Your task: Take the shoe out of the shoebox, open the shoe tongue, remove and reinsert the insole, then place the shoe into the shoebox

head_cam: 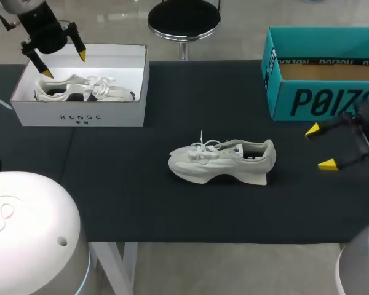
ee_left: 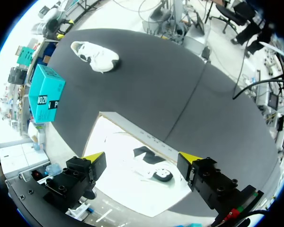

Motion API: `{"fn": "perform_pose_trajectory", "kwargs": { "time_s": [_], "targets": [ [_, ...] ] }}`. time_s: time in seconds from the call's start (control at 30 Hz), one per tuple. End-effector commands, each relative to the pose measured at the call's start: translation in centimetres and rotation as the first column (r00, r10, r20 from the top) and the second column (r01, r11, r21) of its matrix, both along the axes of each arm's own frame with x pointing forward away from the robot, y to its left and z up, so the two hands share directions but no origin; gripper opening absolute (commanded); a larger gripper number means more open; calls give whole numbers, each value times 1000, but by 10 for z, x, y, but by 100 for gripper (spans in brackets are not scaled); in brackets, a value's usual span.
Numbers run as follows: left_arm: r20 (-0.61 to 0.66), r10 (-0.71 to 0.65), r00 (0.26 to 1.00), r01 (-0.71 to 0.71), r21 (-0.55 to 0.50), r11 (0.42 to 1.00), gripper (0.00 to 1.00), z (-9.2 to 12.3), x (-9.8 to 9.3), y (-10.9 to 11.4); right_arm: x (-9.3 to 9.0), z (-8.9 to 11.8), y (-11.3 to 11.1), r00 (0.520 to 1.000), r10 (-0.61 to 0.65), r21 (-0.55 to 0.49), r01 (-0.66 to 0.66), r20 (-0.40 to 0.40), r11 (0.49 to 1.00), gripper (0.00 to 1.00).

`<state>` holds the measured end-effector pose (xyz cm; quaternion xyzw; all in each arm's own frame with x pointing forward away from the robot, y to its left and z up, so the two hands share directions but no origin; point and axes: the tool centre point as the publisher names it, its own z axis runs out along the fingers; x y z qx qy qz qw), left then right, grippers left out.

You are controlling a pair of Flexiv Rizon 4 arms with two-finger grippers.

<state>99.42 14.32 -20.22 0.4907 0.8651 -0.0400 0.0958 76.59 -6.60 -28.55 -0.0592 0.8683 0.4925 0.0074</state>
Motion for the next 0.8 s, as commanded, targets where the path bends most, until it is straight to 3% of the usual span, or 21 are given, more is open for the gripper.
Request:
{"fn": "perform_pose_trajectory", "kwargs": {
  "time_s": [0.03,0.37,0.8],
  "targets": [
    [2,0,1000,0,3,1000,100,0,-1,0,-12,-12,-3,986,-83,136,64,142,989,100],
    [2,0,1000,0,3,1000,100,0,-1,0,-8,-35,-10,944,-323,66,328,-72,943,100],
    [2,0,1000,0,3,1000,100,0,-1,0,5,-68,-14,909,-387,41,397,-157,917,100]
  ]
}}
